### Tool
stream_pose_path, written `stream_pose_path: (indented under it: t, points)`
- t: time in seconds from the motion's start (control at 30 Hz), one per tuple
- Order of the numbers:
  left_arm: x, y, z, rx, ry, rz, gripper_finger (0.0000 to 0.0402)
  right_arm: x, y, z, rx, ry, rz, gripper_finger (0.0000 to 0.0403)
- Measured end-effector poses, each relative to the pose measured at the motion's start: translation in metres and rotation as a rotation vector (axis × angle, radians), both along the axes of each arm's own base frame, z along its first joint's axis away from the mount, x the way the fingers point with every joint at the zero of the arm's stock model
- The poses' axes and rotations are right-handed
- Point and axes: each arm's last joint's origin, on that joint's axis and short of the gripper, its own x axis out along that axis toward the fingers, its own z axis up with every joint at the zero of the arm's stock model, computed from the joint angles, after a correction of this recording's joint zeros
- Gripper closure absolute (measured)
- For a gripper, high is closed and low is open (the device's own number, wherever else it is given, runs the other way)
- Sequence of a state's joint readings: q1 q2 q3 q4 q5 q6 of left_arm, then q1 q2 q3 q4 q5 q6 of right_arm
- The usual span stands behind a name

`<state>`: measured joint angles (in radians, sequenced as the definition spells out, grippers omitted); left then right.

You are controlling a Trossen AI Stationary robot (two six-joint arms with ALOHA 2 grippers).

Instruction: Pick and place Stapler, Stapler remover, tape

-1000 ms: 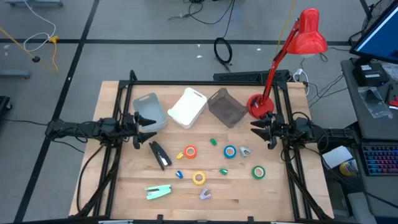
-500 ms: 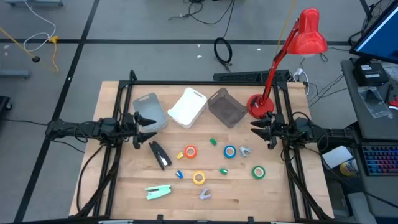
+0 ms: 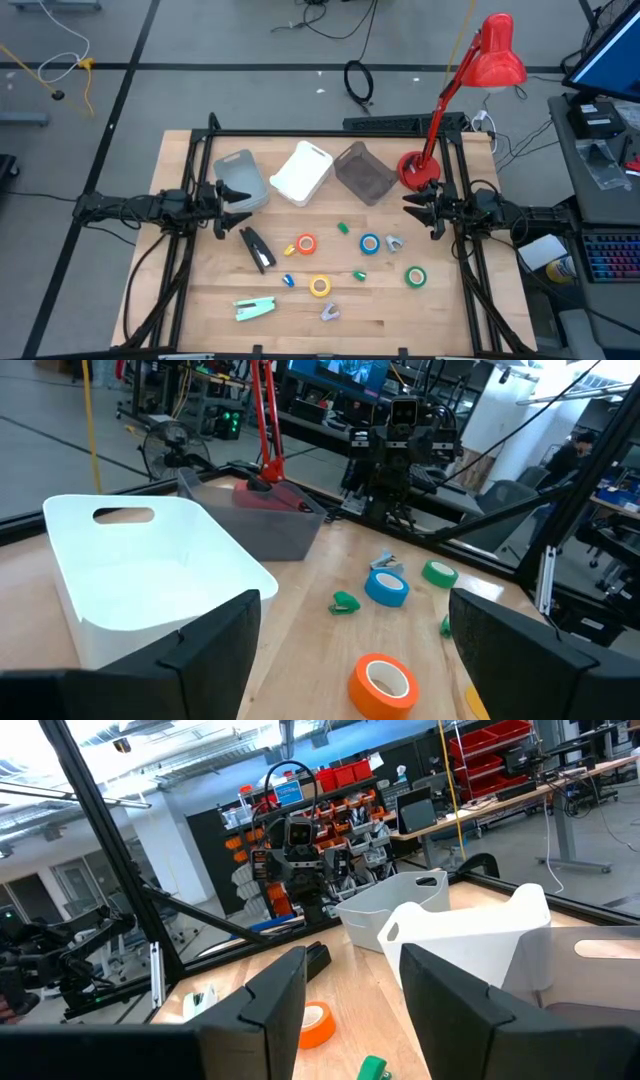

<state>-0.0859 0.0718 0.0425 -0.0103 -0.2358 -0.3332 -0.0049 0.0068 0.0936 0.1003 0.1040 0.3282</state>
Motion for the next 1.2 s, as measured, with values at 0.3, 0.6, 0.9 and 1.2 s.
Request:
stream_pose_path:
  t: [0.3,0.6,0.9,1.2]
  points:
    - [0.000,-0.002,0.017,-0.250,-0.138,-0.025,0.0078,0.000,0.000,0.000,0.000,0.000,-0.004,0.0247]
    - [0.016,-0.005,0.068,-0.229,0.136,0.138,0.0078,0.000,0.000,0.000,-0.004,0.000,-0.005,0.0247]
    - [0.060,-0.013,0.104,-0.459,0.602,0.351,0.0078,0.000,0.000,0.000,-0.003,0.000,-0.005,0.0247]
    - [0.107,-0.028,0.117,-0.666,0.703,0.211,0.0078,0.000,0.000,0.000,-0.003,0.001,-0.005,0.0247]
